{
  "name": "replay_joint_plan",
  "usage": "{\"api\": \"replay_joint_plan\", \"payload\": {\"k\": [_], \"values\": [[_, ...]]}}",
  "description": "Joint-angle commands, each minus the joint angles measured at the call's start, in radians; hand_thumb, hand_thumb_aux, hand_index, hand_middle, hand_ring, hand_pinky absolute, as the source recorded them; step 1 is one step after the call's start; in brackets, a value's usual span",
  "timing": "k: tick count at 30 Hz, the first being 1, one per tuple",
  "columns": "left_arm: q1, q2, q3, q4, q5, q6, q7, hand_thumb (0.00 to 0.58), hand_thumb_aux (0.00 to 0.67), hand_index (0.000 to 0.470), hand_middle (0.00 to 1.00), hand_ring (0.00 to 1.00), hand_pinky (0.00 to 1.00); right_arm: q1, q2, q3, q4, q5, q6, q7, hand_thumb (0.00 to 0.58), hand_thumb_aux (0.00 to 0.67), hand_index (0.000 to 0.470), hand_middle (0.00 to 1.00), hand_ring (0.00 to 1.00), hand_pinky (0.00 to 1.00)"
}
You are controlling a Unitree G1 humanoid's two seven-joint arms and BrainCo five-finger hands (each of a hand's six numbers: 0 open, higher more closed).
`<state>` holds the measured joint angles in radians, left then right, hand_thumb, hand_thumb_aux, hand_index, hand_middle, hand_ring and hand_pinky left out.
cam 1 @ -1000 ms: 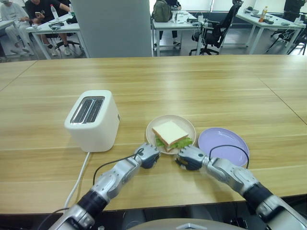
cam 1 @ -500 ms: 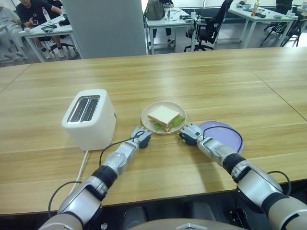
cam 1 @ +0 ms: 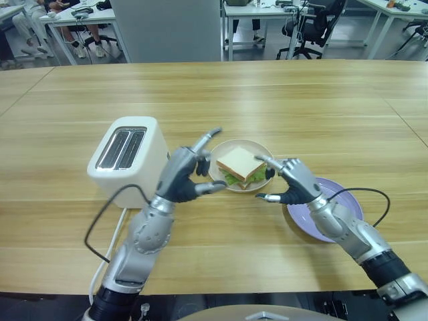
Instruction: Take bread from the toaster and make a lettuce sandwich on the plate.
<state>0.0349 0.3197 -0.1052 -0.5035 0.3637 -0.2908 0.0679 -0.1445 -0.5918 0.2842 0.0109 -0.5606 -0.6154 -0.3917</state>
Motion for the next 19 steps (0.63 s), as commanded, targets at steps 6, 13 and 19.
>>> {"api": "replay_joint_plan", "payload": {"k": [6, 13, 19], "values": [[0.053, -0.123, -0.035, 0.051, -0.072, -0.092, 0.006, 0.0, 0.0, 0.0, 0.0, 0.0, 0.0, 0.175, 0.129, -0.159, -0.121, 0.159, -0.085, 0.019, 0.0, 0.0, 0.0, 0.0, 0.0, 0.0], [0.039, -0.141, 0.007, 0.222, -0.058, -0.256, 0.059, 0.0, 0.0, 0.0, 0.0, 0.0, 0.0, 0.172, 0.199, -0.18, 0.005, 0.193, -0.219, 0.039, 0.0, 0.0, 0.0, 0.0, 0.0, 0.0], [0.065, -0.093, 0.024, 0.294, -0.008, -0.362, 0.058, 0.0, 0.0, 0.0, 0.0, 0.0, 0.0, 0.141, 0.221, -0.201, 0.039, 0.172, -0.275, 0.071, 0.0, 0.0, 0.0, 0.0, 0.0, 0.0]]}}
